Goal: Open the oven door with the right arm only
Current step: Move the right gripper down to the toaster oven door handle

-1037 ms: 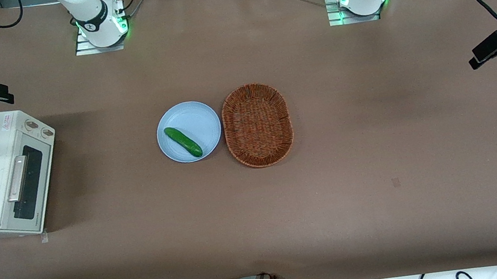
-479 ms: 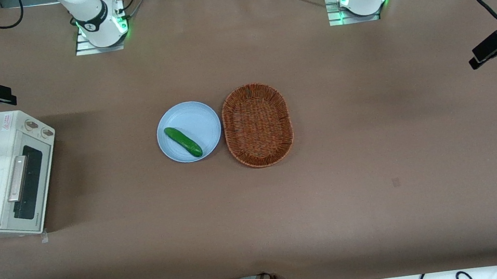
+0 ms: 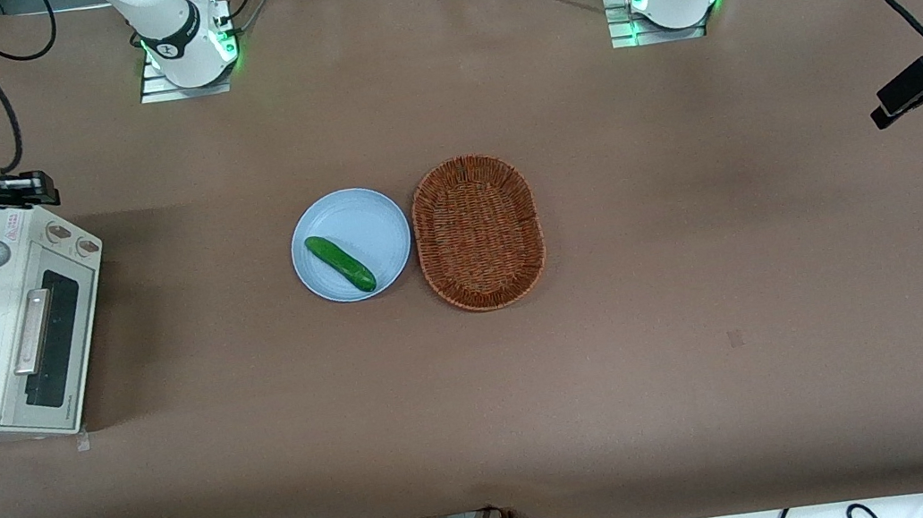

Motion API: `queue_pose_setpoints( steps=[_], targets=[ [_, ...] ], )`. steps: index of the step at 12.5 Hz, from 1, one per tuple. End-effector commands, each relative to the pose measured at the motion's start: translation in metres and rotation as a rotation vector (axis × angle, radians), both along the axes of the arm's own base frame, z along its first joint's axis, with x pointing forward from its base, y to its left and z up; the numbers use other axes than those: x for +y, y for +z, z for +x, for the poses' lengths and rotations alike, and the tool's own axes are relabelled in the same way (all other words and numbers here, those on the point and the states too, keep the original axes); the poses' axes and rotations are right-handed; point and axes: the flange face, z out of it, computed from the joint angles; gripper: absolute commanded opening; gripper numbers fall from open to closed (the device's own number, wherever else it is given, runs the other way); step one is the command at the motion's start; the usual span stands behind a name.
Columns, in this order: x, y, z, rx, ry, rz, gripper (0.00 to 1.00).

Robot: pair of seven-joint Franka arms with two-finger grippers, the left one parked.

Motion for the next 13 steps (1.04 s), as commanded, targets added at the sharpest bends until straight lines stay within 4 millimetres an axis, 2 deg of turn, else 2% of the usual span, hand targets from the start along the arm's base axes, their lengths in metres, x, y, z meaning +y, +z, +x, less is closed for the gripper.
queue_pose_setpoints(
  steps=[1,4,7,10,13],
  targets=[
    [0.001,-0.034,0.013,0.042,0.004,-0.022,0.12],
    [-0.005,-0.078,0.033,0.065,0.019,-0.093,0.00],
    [-0.019,-0.128,0.053,0.093,0.074,-0.185,0.00],
    [-0.033,-0.163,0.068,0.099,0.157,-0.341,0.00],
    [-0.042,-0.185,0.081,0.094,0.265,-0.436,0.00]
  ],
)
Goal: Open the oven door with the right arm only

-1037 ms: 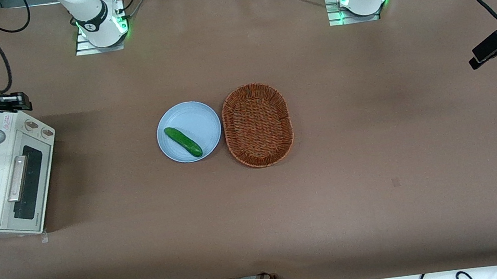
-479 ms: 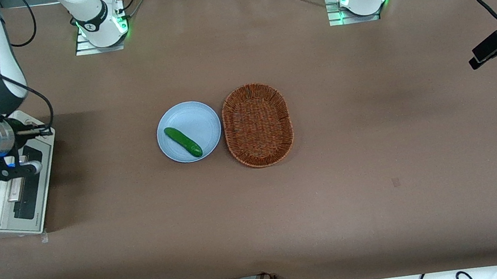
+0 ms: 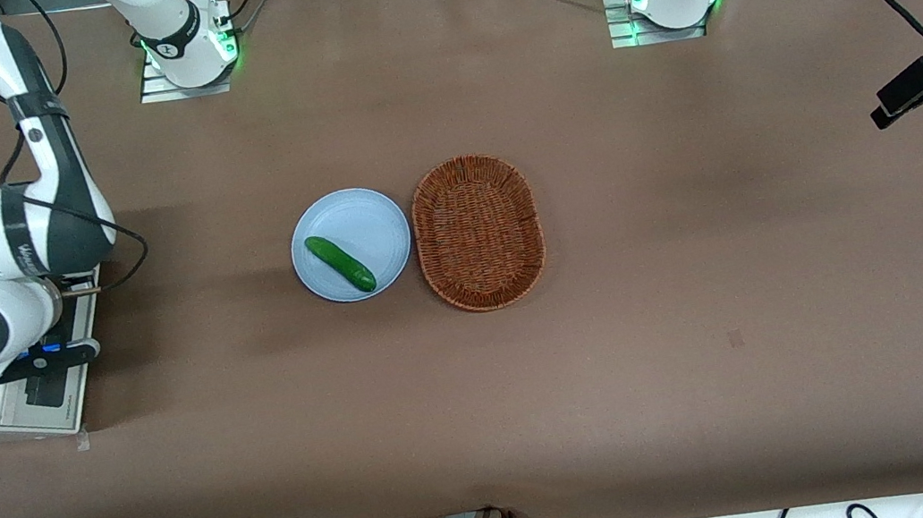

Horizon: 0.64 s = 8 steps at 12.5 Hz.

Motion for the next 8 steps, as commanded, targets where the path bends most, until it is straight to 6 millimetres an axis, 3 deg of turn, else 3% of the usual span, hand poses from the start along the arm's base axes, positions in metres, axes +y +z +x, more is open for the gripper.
queue_pose_setpoints(
  steps=[1,8],
  targets=[
    [-0.008,-0.009,0.009,0.028,0.116,-0.068,0.00],
    [-0.015,-0.029,0.011,0.049,0.218,-0.132,0.00]
  ],
)
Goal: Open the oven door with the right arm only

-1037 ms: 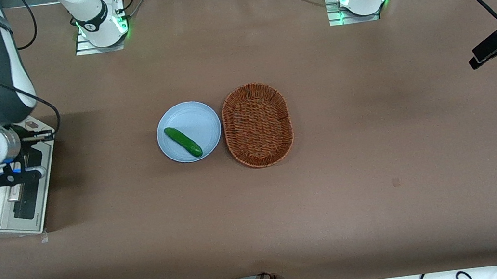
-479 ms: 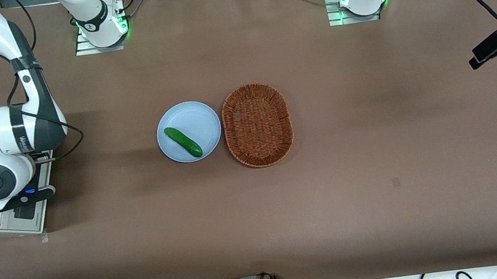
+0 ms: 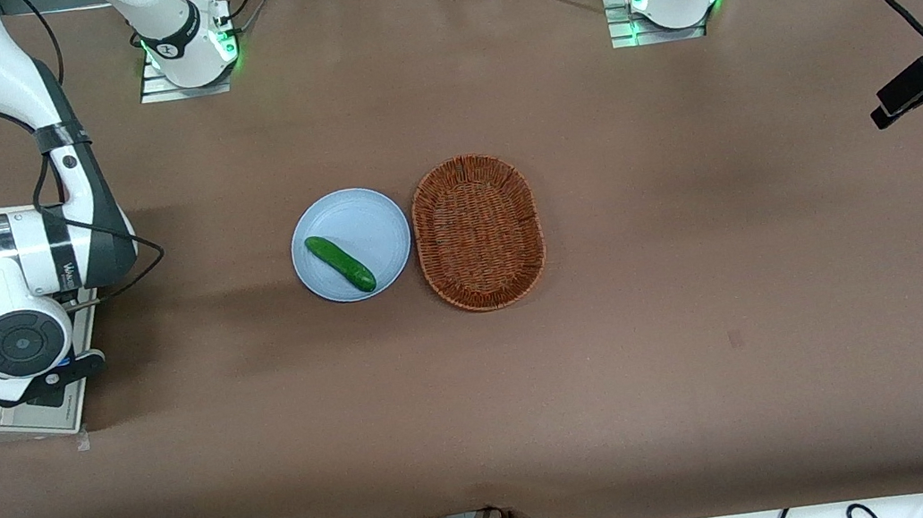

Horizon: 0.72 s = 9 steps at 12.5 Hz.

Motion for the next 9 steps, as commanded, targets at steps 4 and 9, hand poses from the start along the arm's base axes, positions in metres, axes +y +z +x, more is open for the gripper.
queue_pose_setpoints(
  steps=[4,9],
  targets=[
    [-0.008,-0.006,0.000,0.029,0.064,0.005,0.00],
    [-0.014,-0.016,0.000,0.037,0.091,0.007,0.00]
  ],
)
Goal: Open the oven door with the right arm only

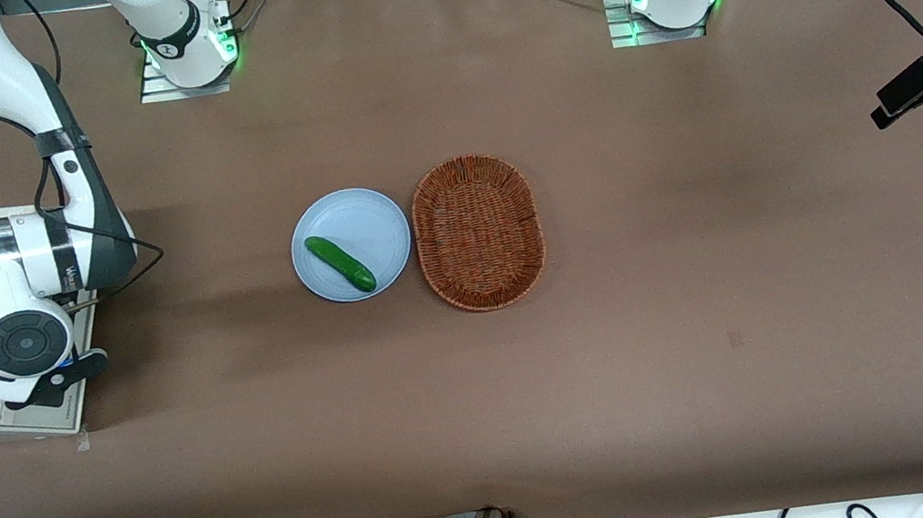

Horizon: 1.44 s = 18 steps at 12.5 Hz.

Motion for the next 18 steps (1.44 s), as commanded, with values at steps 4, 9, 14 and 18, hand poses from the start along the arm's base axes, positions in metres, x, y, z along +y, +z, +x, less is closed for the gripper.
queue_pose_setpoints(
  steps=[4,9,14,18],
  targets=[
    [-0.011,-0.010,-0.002,0.030,0.038,-0.008,0.00],
    [-0.019,-0.019,-0.006,0.047,0.028,-0.007,0.00],
    [-0.012,-0.031,-0.002,0.024,0.028,0.016,0.00],
    [0.003,-0.056,0.000,0.006,-0.014,0.071,0.00]
  ],
)
